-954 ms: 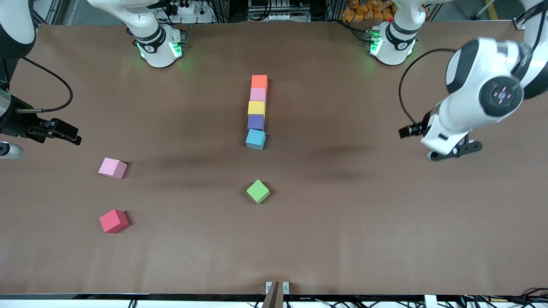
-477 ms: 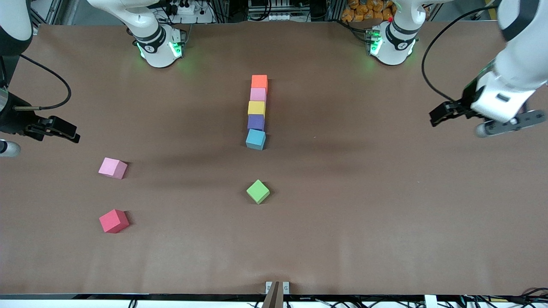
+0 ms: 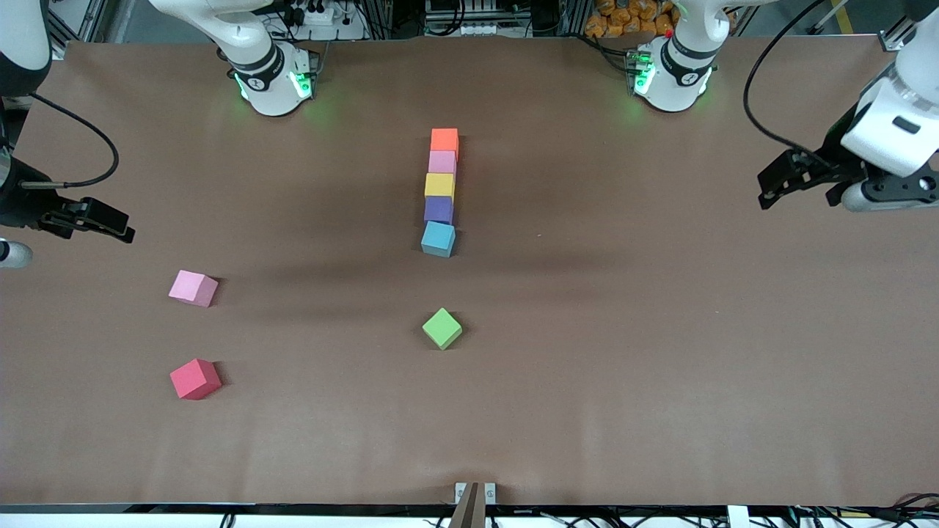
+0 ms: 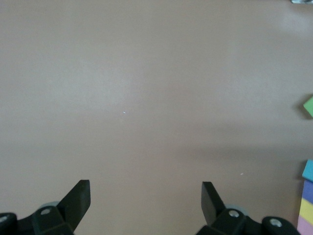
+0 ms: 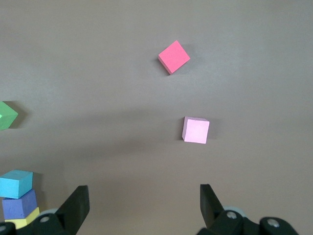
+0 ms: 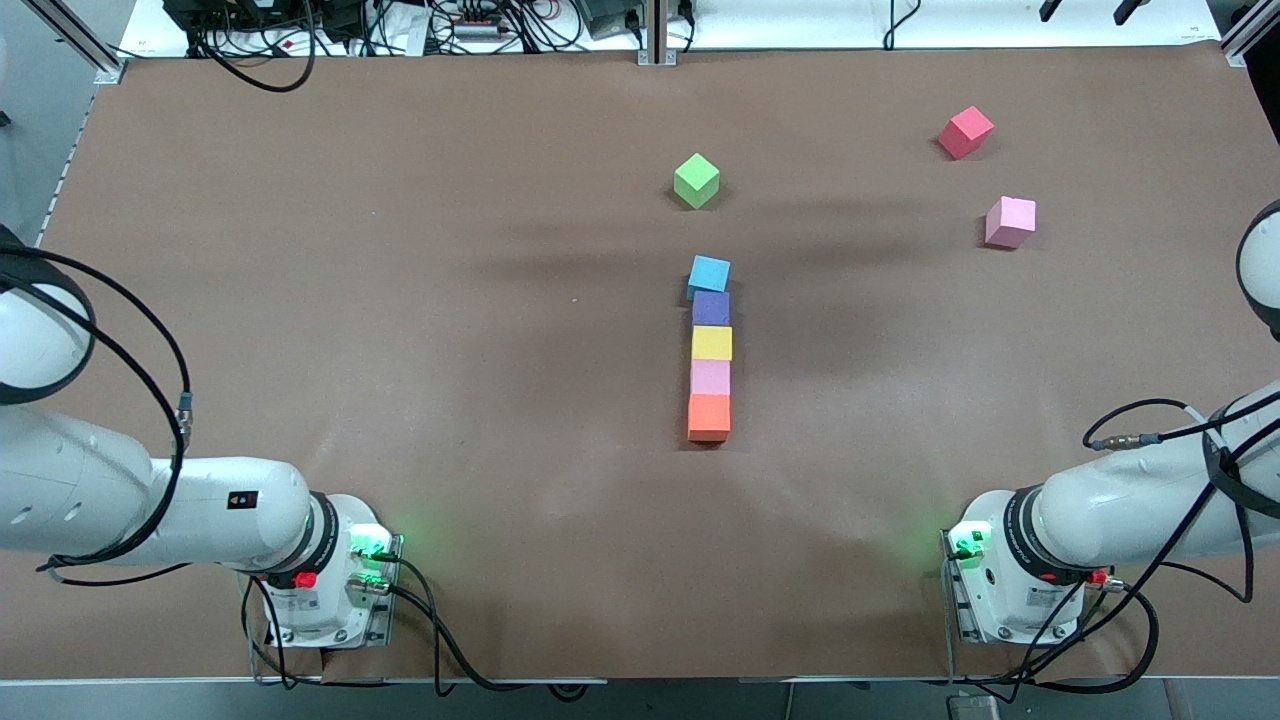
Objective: Arrange blocks into number 1
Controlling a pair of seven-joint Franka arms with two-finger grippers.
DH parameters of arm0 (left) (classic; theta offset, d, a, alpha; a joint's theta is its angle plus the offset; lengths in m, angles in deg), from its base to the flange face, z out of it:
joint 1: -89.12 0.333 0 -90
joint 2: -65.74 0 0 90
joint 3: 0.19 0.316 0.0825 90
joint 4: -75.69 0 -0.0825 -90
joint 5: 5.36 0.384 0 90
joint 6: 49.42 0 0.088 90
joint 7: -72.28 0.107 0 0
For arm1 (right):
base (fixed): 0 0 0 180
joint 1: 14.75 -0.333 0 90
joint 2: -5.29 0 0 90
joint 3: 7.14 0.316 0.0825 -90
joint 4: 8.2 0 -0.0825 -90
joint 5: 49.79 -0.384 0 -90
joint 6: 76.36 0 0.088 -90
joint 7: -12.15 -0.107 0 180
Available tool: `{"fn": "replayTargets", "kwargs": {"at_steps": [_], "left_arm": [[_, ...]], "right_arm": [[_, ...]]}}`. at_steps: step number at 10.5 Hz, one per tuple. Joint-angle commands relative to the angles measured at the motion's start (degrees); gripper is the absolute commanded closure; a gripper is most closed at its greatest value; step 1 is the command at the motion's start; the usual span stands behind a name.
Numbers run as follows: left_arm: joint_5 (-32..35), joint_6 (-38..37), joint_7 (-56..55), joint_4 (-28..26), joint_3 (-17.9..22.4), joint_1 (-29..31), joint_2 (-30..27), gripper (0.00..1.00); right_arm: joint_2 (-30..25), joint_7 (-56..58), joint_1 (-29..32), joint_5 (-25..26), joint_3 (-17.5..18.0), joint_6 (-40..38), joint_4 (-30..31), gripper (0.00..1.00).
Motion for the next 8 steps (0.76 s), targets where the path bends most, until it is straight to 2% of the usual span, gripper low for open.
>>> {"fn": "replayTargets", "kwargs": {"at_steps": [1,8], "left_arm": [[-0.56,-2.57,2.23,2.86,0.52,-0.45,0.58,0.0],[0.06,-3.36,2.32,3.3,0.52,-0.27,0.58,0.0]], "right_arm": [[-0.45,-0.76,-0.12,0.71,0.12,-0.54,0.07,0.0],[-0.45,-0.76,-0.03,0.62,0.12,-0.63,0.07,0.0]]}}
